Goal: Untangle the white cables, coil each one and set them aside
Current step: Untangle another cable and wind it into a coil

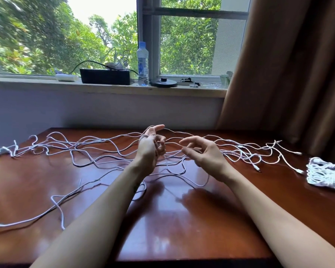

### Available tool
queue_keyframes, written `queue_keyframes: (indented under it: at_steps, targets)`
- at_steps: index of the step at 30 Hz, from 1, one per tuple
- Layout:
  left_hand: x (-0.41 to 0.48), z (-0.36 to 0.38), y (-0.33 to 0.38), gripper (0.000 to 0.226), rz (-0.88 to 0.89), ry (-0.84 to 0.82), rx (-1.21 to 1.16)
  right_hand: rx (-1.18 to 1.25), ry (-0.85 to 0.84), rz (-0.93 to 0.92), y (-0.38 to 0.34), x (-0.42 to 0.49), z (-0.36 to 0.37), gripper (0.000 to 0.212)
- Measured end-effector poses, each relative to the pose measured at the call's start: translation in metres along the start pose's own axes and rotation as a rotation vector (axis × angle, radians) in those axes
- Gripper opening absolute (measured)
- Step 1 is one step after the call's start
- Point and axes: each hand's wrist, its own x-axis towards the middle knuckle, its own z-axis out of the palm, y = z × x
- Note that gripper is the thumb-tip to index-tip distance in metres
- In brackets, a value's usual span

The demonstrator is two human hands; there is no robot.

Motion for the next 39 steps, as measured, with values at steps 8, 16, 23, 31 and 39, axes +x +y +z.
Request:
queue_keyframes:
  at_steps: [8,16,23,31,39]
  targets:
    - [-0.009,0.004,-0.01,0.034,0.135,-0.118,0.336,0.319,0.014,0.098,0.004,0.003,-0.007,0.021]
    - [-0.008,0.0,-0.016,0.038,0.074,-0.115,0.527,0.138,0.152,0.051,-0.003,0.001,-0.008,0.02]
    - [-0.011,-0.002,-0.013,0.03,0.012,-0.208,0.555,-0.179,0.275,-0.042,0.01,0.008,-0.015,0.019]
    - [-0.011,-0.007,-0.023,0.023,0.128,-0.309,0.927,-0.534,0.437,-0.089,0.015,0.007,-0.019,0.028]
    - [-0.009,-0.01,-0.02,0.053,0.057,-0.231,0.873,-0.331,0.263,-0.119,0.011,0.005,-0.018,0.008]
